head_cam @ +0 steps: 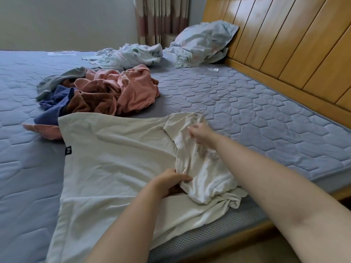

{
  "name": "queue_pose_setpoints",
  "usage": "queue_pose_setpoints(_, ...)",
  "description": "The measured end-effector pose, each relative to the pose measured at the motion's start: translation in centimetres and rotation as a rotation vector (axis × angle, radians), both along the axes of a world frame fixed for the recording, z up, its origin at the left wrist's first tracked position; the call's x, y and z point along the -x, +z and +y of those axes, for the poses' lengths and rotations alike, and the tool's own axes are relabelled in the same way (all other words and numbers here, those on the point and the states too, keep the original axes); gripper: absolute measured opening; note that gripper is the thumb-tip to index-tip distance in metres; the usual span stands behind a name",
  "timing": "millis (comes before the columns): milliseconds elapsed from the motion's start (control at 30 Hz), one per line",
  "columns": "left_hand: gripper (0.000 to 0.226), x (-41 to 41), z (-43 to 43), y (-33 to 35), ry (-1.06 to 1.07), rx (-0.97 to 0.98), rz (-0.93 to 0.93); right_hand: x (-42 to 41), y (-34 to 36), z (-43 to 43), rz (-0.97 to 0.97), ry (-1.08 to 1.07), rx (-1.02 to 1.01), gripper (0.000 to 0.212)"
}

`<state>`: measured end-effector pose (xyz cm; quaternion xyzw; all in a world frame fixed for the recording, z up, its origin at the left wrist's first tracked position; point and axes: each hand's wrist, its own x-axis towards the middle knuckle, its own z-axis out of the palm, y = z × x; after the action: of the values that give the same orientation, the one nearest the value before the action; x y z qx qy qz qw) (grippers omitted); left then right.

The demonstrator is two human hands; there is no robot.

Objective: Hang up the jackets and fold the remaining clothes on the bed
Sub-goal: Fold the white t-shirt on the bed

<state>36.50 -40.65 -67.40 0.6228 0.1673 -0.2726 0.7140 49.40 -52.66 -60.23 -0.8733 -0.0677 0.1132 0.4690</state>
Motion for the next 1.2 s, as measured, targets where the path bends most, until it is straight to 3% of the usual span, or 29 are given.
queue_pose_setpoints(133, 0.022, 1.0, -0.9, 0.7, 0.185, 0.048, 0.017, 4.5, -2.1, -3.5, -0.143, 0.048, 0.242, 0.025)
queue_pose_setpoints(300, 0.029, 1.8, -1.2, 1.8, 0.245, 0.127, 0.033, 10.7, -1.1, -6.7, -0.198, 0.209, 0.473, 0.028)
queue_pose_setpoints(467, 0.025, 2.3, -1.2, 2.7, 0.33, 0.266, 0.075, 15.1, -0.7, -8.0, -0.003, 0.356, 0.508, 0.072)
queue_pose_setpoints(533, 0.022, 2.6, -1.4, 3.1, 0.332, 0.309, 0.094, 15.6, -1.4, -8.3, -0.131, 0.346, 0.62, 0.058)
queue_pose_setpoints(633, 0.015, 2.8, -1.7, 4.2, 0.4, 0.345, 0.092, 15.9, -2.0, -8.7, -0.435, 0.201, 0.772, 0.019)
queue_pose_setpoints(733, 0.009, 3.2, -1.7, 5.6, 0.483, 0.371, 0.03, 16.8, -1.7, -9.0, -0.765, 0.043, 0.553, 0.009)
queue_pose_setpoints(800, 0.009, 3.5, -1.3, 5.8, 0.458, 0.265, -0.025, 17.1, -1.8, -9.2, -0.855, 0.052, 0.523, 0.013)
queue_pose_setpoints(900, 0.02, 4.0, -0.4, 4.3, 0.283, -0.202, -0.101, 17.2, -2.4, -9.1, -0.451, 0.304, 0.721, 0.022)
queue_pose_setpoints(967, 0.027, 4.2, 0.3, 3.3, 0.181, -0.398, -0.117, 17.2, -2.7, -9.1, -0.385, 0.396, 0.772, 0.027)
queue_pose_setpoints(1100, 0.017, 3.9, 0.6, 3.3, 0.168, -0.466, -0.133, 16.9, -1.6, -8.5, -0.257, 0.359, 0.649, 0.026)
queue_pose_setpoints(1200, 0.016, 3.2, 0.6, 3.2, 0.204, -0.528, -0.162, 15.8, -0.8, -8.1, -0.278, 0.309, 0.619, 0.028)
